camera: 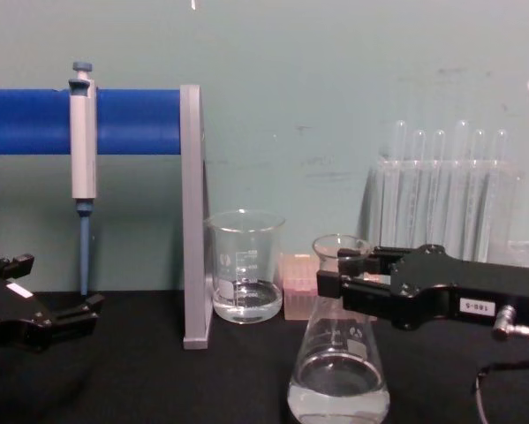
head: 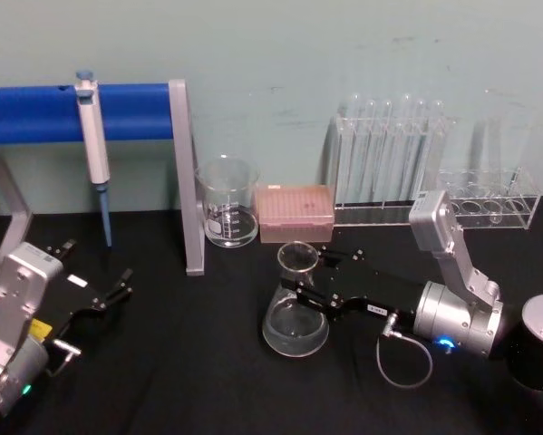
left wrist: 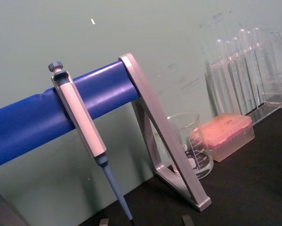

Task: Grasp the erlenmeyer flask with one hand, shake it three times, then place it back.

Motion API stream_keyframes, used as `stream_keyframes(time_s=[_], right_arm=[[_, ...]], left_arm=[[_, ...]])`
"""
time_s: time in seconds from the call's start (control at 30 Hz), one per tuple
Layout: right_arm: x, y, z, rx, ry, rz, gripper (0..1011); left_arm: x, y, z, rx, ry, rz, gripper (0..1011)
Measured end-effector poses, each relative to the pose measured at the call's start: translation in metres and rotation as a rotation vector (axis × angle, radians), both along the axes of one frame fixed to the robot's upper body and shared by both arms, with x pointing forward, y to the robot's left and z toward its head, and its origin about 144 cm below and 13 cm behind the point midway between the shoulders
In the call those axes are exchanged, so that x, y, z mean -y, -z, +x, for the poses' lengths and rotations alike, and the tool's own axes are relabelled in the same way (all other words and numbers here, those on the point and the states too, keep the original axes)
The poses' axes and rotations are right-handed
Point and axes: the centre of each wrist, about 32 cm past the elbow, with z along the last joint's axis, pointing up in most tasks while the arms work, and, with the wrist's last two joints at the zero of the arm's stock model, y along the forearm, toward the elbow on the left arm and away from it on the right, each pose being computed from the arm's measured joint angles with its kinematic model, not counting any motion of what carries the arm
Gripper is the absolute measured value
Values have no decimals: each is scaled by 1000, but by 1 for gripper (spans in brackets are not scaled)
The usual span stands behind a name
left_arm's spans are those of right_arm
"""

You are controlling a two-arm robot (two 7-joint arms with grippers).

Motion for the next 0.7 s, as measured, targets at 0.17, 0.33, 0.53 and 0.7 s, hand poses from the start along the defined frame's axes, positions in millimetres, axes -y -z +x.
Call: stream_keyframes(time_s=[0.17,0.33,0.53,0.7], right_arm=[[-1,2,1,-3,-6,6,453],[-2,3,1,-3,-12,10,453],[-3,5,2,-8,-20,16,453],[-4,6,3,-13,-25,17,453]], left_arm=[[0,0,0,0,0,0,1001],[0,0,0,0,0,0,1001],[0,0,0,0,0,0,1001],[0,0,0,0,0,0,1001]])
